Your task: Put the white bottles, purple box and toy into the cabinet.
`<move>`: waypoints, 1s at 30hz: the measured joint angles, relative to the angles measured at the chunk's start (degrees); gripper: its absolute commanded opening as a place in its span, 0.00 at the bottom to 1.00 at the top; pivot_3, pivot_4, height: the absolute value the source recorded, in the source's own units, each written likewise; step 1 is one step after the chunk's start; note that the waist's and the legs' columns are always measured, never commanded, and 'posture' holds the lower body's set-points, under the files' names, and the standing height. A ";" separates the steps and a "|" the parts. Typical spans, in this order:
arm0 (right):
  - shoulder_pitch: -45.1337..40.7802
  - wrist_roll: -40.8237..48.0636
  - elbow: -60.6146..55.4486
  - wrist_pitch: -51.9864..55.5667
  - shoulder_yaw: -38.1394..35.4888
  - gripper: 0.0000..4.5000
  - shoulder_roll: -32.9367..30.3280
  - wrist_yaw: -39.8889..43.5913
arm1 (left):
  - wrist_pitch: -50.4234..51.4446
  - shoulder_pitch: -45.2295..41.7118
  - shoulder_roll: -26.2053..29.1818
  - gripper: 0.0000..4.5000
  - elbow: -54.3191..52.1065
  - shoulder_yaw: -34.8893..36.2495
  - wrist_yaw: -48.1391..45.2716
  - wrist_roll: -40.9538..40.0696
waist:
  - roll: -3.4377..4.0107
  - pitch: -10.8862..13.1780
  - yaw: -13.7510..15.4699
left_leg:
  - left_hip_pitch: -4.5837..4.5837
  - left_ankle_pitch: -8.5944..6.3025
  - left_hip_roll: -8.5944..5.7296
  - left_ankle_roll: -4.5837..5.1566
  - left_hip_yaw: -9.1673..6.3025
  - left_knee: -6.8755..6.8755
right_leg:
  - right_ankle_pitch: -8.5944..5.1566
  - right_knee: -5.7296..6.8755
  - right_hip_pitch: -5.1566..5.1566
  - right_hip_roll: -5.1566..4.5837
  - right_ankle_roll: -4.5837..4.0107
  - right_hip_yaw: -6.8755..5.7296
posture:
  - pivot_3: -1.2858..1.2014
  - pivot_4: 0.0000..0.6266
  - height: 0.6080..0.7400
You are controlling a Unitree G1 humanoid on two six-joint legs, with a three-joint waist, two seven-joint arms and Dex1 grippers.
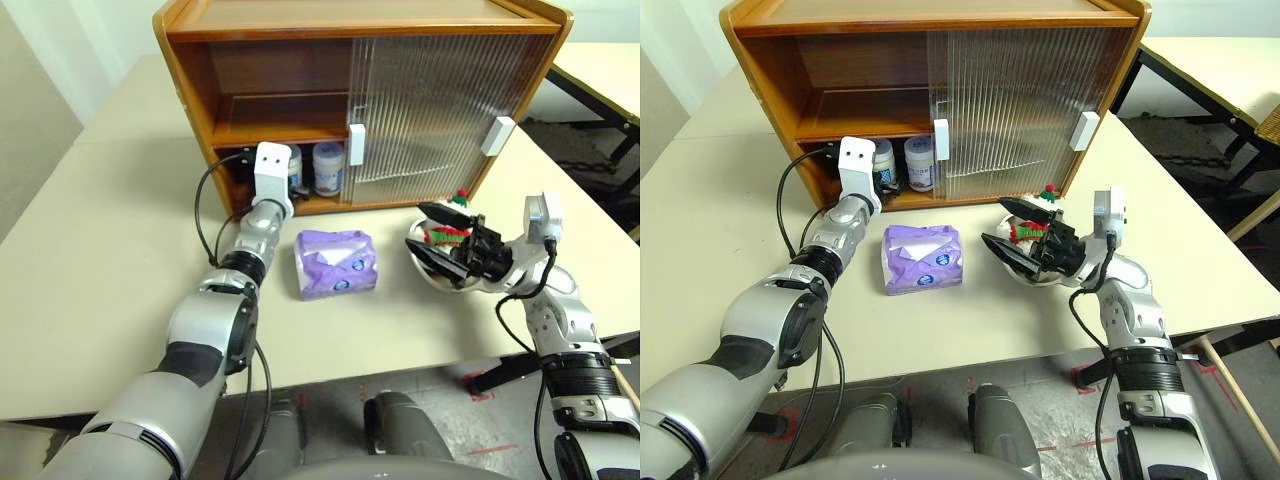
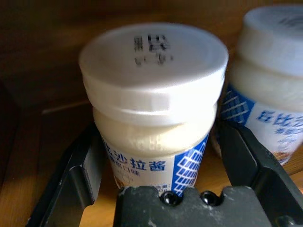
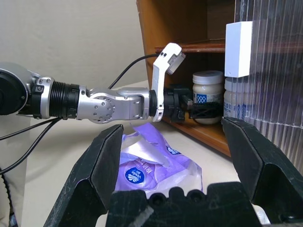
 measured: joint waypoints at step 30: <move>-3.98 -0.25 4.68 -0.94 0.90 1.00 0.01 2.41 | 35.26 34.40 11.30 0.99 -55.95 0.61 -23.97 -12.06 | 0.37 -0.72 0.27 | 0.31 0.06 0.00 0.07 -0.16 0.10 | 0.02 0.38 0.18 -0.08 -0.05 0.03 | 0.54 0.00 1.00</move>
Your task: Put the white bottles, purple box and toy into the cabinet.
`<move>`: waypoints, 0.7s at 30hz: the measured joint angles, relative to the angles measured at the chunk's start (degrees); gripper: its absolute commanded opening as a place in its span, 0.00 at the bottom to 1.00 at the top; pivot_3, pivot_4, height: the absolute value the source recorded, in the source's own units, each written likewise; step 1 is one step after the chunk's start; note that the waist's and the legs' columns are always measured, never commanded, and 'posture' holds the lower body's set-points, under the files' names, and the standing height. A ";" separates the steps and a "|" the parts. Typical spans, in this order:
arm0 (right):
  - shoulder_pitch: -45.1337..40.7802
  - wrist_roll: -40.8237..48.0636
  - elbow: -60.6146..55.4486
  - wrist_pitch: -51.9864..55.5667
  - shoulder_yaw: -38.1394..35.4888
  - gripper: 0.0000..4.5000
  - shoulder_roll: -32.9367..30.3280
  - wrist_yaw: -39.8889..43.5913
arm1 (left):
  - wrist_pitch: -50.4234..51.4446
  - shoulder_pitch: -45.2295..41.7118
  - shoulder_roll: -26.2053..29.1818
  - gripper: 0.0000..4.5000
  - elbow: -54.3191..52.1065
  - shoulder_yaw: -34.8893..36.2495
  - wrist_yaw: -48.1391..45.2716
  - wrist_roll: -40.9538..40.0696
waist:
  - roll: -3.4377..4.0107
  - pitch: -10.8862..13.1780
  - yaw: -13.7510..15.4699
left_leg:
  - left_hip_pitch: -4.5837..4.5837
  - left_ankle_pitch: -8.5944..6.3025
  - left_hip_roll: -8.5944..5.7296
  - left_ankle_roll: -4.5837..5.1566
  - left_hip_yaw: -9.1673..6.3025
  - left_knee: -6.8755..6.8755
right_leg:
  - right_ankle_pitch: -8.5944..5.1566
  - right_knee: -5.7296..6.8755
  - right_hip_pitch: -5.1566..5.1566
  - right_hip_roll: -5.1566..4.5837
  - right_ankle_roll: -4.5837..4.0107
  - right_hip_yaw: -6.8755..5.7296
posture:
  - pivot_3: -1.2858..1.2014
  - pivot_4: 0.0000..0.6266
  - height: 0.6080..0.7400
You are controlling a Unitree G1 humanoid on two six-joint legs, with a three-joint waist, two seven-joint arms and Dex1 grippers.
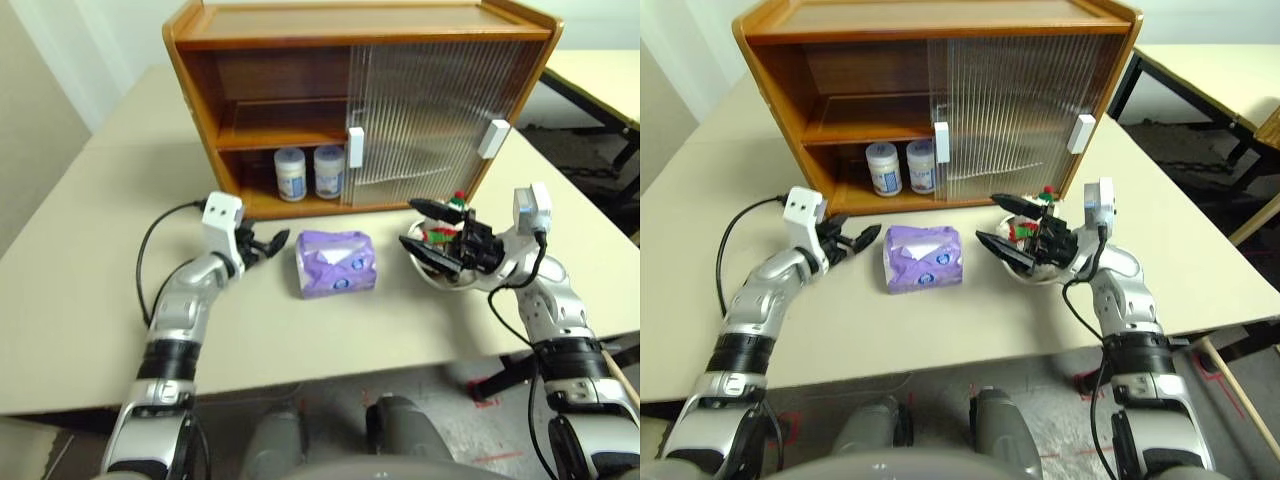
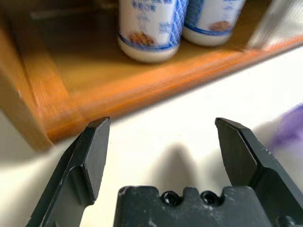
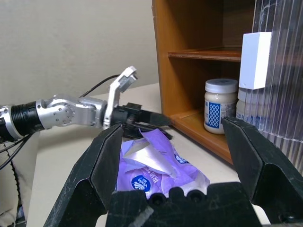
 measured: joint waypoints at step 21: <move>3.36 -0.01 -2.48 0.32 -0.02 1.00 -0.07 -1.79 | 42.80 2.37 -2.82 0.62 -15.69 5.90 2.16 -26.98 | 0.10 -0.07 -0.46 | 0.47 0.00 -0.07 -0.03 -0.03 -0.01 | -0.41 -0.03 0.40 0.07 0.18 0.13 | 0.51 0.00 1.00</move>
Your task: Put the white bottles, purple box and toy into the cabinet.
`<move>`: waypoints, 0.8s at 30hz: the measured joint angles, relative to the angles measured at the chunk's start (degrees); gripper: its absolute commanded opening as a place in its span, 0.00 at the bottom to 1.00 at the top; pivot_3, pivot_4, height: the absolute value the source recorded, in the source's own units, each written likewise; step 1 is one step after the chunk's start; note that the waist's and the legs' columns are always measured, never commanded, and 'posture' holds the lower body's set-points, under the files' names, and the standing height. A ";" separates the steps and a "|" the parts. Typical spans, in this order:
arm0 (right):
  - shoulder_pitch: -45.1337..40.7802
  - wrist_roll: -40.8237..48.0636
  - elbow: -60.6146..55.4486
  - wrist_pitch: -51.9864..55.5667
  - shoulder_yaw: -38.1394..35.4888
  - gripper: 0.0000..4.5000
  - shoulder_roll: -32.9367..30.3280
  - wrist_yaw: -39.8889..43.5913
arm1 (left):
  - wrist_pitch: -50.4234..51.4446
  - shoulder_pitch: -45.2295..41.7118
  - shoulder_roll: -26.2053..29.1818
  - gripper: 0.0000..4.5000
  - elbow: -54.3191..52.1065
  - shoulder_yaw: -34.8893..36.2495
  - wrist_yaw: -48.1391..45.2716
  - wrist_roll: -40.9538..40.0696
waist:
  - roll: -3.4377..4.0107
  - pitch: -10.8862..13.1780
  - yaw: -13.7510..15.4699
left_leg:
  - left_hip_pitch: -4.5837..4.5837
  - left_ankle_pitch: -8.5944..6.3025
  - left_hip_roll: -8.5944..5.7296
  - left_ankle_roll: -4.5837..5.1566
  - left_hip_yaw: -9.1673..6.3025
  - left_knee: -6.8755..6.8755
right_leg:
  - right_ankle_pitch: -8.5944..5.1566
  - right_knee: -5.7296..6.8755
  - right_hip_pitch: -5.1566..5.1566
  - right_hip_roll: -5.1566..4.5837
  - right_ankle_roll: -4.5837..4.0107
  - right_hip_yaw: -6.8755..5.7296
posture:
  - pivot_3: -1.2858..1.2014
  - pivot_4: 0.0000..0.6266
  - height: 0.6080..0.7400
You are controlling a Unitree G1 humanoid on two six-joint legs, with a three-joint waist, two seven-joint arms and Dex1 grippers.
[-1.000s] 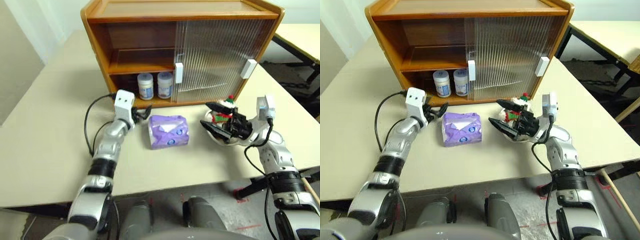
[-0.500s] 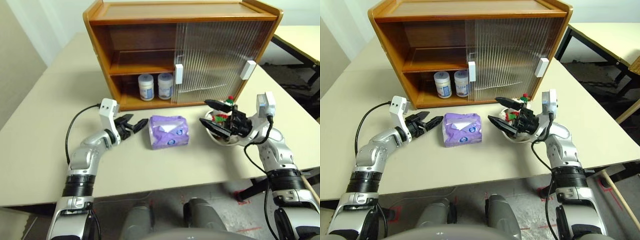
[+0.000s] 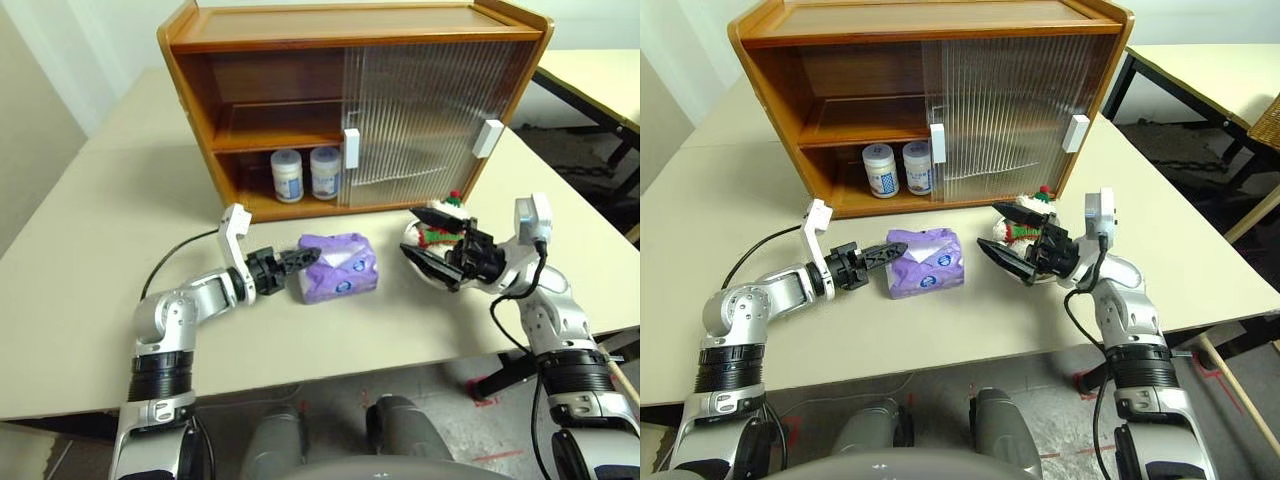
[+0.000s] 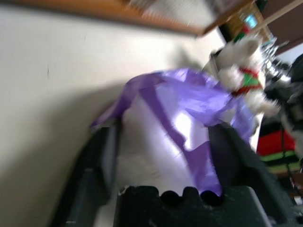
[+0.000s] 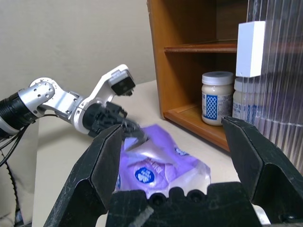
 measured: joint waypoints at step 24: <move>-1.90 0.02 1.21 0.19 0.02 1.00 -0.38 -0.08 | 9.24 1.69 2.63 0.01 -5.80 12.33 2.39 -10.49 | 0.06 -0.02 0.38 | 0.26 -0.03 0.03 -0.05 -0.17 -0.09 | -0.19 -0.09 0.36 -0.09 -0.02 -0.09 | 0.55 0.01 1.00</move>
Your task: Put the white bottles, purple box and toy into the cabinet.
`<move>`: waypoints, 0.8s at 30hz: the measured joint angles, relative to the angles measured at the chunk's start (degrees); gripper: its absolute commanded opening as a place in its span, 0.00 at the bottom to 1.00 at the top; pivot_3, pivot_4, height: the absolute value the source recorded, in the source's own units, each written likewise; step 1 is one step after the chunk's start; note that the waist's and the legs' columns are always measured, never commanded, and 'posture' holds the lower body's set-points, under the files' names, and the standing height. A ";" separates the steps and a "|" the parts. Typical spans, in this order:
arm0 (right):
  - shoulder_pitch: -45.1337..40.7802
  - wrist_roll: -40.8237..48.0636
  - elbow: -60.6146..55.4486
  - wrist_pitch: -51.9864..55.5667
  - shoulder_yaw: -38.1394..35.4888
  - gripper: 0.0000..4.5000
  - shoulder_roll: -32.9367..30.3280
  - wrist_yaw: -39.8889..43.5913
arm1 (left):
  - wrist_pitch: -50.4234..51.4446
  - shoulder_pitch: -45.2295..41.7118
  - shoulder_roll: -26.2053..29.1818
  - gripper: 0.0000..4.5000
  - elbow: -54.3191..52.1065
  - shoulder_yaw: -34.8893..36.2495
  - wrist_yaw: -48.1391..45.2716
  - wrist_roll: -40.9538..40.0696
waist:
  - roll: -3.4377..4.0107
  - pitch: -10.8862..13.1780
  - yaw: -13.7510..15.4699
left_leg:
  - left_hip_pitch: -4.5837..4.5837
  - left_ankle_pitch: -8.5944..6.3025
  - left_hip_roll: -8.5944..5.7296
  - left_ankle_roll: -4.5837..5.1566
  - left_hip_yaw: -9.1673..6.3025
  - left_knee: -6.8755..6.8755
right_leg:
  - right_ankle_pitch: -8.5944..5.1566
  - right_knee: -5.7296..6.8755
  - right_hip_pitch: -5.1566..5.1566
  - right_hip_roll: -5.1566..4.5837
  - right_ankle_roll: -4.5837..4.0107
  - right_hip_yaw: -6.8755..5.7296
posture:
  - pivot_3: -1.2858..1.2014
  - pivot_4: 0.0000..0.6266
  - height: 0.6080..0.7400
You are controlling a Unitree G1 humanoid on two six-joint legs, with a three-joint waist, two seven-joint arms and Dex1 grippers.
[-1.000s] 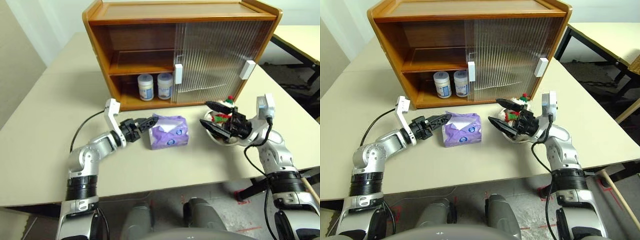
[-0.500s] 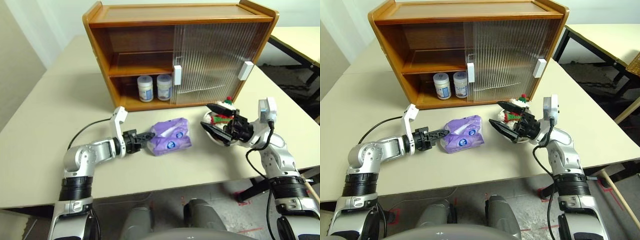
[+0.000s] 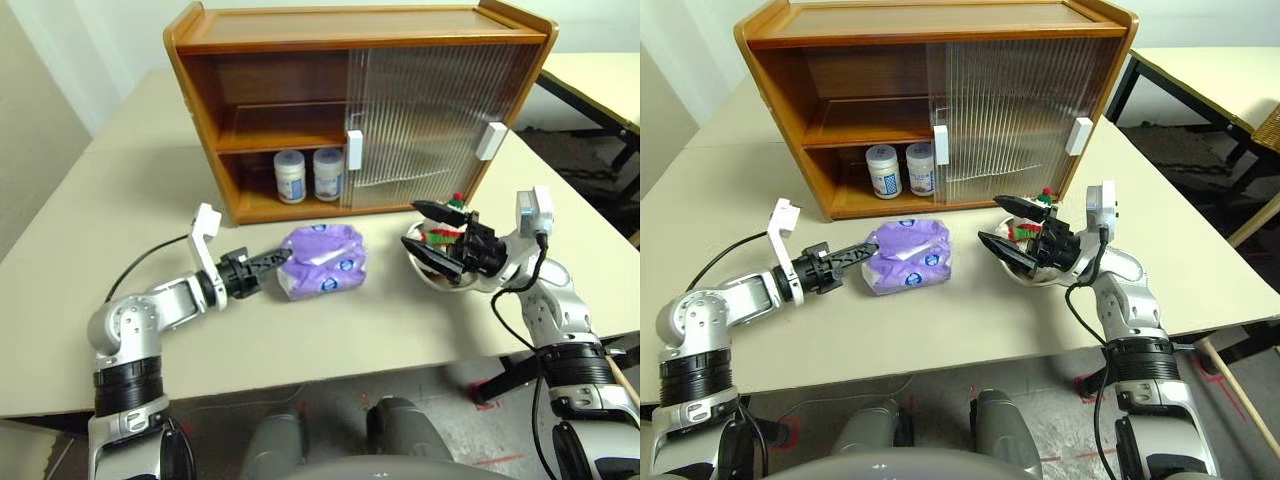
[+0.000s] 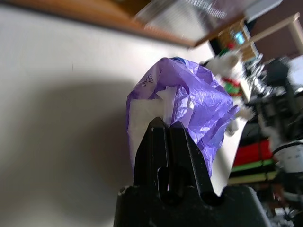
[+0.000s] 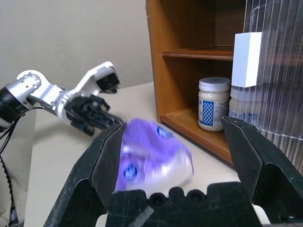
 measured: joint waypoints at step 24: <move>-1.34 0.62 3.36 -1.30 -0.43 1.00 3.92 2.23 | -12.37 -22.43 -8.71 0.01 -0.76 12.81 39.80 -21.69 | -0.16 0.22 2.95 | -0.08 -0.04 -0.05 -0.07 -0.06 -0.06 | 0.12 -0.15 0.03 -0.02 -0.06 -0.08 | 0.56 0.00 1.00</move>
